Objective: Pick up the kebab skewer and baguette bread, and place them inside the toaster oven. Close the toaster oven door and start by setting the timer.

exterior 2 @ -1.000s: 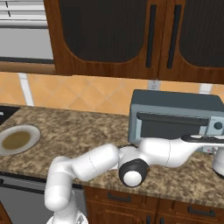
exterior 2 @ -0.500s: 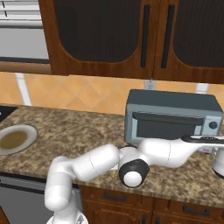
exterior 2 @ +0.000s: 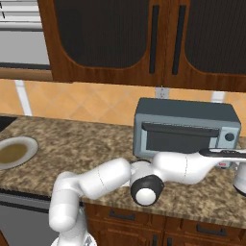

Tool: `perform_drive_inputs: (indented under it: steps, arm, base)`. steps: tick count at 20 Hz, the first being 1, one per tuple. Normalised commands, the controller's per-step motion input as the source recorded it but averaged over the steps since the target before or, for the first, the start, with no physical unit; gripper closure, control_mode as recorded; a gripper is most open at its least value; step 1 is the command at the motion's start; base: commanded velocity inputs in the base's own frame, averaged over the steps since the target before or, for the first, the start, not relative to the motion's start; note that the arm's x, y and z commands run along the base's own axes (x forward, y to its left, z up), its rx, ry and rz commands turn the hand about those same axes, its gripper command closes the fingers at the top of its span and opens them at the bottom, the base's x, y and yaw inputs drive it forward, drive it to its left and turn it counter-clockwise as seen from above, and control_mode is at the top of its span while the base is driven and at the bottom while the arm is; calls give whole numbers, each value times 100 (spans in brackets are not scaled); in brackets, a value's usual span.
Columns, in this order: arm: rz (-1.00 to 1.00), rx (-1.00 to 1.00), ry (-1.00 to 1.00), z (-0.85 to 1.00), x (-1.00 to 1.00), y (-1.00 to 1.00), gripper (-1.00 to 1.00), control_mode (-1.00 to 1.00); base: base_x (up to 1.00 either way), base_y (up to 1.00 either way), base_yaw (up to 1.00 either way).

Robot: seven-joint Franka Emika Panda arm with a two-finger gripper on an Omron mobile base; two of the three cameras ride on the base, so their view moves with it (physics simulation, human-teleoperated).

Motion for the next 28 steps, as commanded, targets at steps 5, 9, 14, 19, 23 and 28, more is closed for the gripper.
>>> perform_drive_inputs:
  steps: [5,9,14,19,23,28]
  arm:
    - [0,0,0,0,0,0,-100,100]
    - [0,0,0,0,-28,11,-100,-100]
    - [0,-4,0,0,-38,49,-100,-100]
    - [0,-3,0,0,1,52,-100,-100]
    - [0,0,0,0,14,23,-100,-100]
    - [0,0,0,0,15,11,-100,-100]
  base:
    - [0,-1,0]
    - [0,0,0]
    - [0,0,0]
    - [0,0,0]
    - [0,0,0]
    - [0,0,0]
